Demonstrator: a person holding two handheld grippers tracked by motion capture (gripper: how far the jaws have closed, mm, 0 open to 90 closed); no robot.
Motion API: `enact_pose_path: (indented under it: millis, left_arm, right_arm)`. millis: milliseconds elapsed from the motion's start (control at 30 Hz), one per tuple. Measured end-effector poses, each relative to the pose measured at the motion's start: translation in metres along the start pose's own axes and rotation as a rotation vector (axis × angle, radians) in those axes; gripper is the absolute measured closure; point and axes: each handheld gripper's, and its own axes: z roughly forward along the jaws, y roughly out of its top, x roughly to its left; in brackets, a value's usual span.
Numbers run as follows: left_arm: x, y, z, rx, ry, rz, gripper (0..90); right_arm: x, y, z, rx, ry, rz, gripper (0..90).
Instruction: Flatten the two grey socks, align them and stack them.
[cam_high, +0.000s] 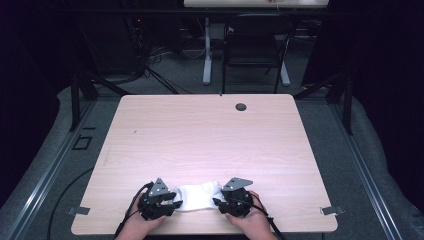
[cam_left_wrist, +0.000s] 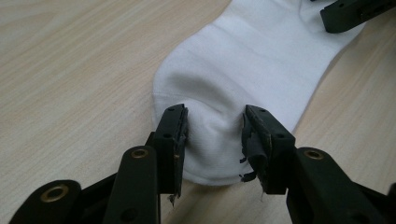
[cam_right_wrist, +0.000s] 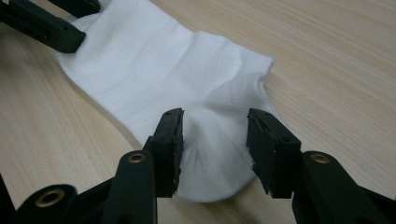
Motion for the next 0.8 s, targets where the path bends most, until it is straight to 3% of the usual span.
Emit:
enact_pose_path:
  millis: [800]
  left_arm:
    - [0.026, 0.016, 0.020, -0.070, 0.037, -0.052, 57.4]
  right_arm:
    - [-0.018, 0.009, 0.010, -0.035, -0.031, 0.058, 56.5]
